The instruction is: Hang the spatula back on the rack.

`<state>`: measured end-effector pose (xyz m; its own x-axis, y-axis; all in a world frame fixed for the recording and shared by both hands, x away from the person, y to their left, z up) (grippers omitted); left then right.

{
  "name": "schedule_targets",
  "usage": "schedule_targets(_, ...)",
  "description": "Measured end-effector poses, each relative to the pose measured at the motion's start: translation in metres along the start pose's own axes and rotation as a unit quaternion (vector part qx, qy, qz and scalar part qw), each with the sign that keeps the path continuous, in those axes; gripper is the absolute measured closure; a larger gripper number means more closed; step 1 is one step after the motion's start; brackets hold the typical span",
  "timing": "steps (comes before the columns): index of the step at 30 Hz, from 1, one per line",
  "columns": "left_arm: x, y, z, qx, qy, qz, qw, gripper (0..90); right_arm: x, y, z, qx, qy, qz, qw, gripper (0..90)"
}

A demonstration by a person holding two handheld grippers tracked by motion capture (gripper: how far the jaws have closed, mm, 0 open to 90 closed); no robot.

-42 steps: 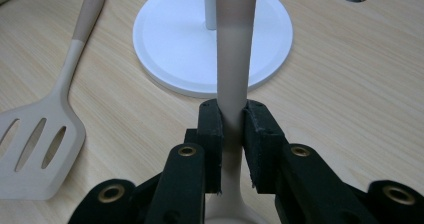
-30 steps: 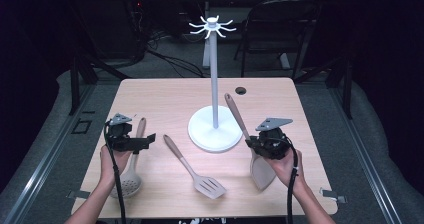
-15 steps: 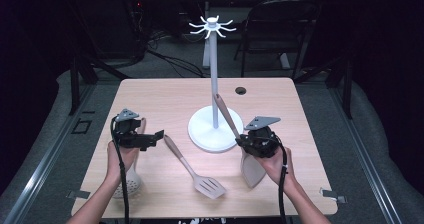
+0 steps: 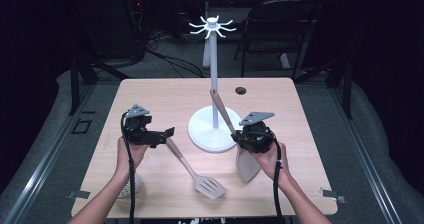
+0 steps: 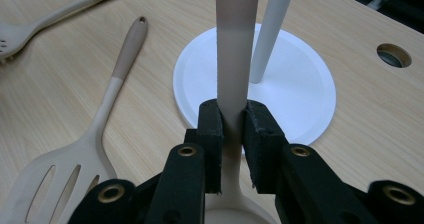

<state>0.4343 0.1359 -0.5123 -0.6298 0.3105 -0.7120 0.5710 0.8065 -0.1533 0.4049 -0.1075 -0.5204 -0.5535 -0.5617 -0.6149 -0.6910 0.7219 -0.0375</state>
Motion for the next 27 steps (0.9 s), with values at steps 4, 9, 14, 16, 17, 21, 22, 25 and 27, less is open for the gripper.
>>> schedule_targets(4, -0.008, -0.015, 0.005, 0.021, -0.01, 0.005, 0.9997, 0.2, -0.005, 0.0, 0.0, 0.001, -0.004, 0.001, 1.0, 78.9)
schedule_targets(9, -0.023, -0.038, 0.008, 0.045, -0.021, 0.011, 0.9987, 1.9, -0.014, 0.002, 0.002, -0.003, -0.015, -0.001, 0.9999, 78.9)
schedule_targets(14, -0.035, -0.057, 0.012, 0.058, -0.03, 0.03, 0.9974, 6.1, -0.017, 0.003, 0.005, -0.005, -0.019, -0.002, 0.9998, 78.9)
schedule_targets(16, -0.04, -0.069, 0.015, 0.074, -0.034, 0.036, 0.996, 8.0, -0.019, 0.004, 0.006, -0.003, -0.02, -0.001, 0.9998, 78.9)
schedule_targets(17, -0.043, -0.075, 0.017, 0.082, -0.039, 0.037, 0.9952, 9.5, -0.02, 0.004, 0.007, -0.003, -0.02, -0.003, 0.9998, 78.9)
schedule_targets(21, -0.051, -0.096, 0.023, 0.115, -0.045, 0.048, 0.9912, 15.2, -0.023, 0.008, 0.008, 0.0, -0.024, -0.01, 0.9997, 78.9)
schedule_targets(22, -0.053, -0.102, 0.025, 0.122, -0.046, 0.047, 0.9904, 17.3, -0.023, 0.009, 0.007, -0.002, -0.025, -0.01, 0.9996, 78.9)
schedule_targets(25, -0.059, -0.114, 0.029, 0.138, -0.05, 0.051, 0.9879, 24.3, -0.025, 0.01, 0.007, 0.002, -0.028, -0.008, 0.9996, 78.9)
schedule_targets(27, -0.063, -0.122, 0.032, 0.148, -0.054, 0.054, 0.9861, 31.6, -0.025, 0.01, 0.006, 0.005, -0.03, -0.009, 0.9995, 78.8)
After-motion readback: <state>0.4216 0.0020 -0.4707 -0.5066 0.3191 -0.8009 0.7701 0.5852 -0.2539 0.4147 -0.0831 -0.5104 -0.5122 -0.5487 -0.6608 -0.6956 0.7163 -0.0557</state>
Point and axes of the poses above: each handheld gripper's, and its own axes: z roughly forward along the jaws, x roughly out of its underside, y roughly to its left, the point moved 10 cm from there along z, roughly forward along the jaws, and after that the axes turned 10 degrees about y, right-handed, at the moved point
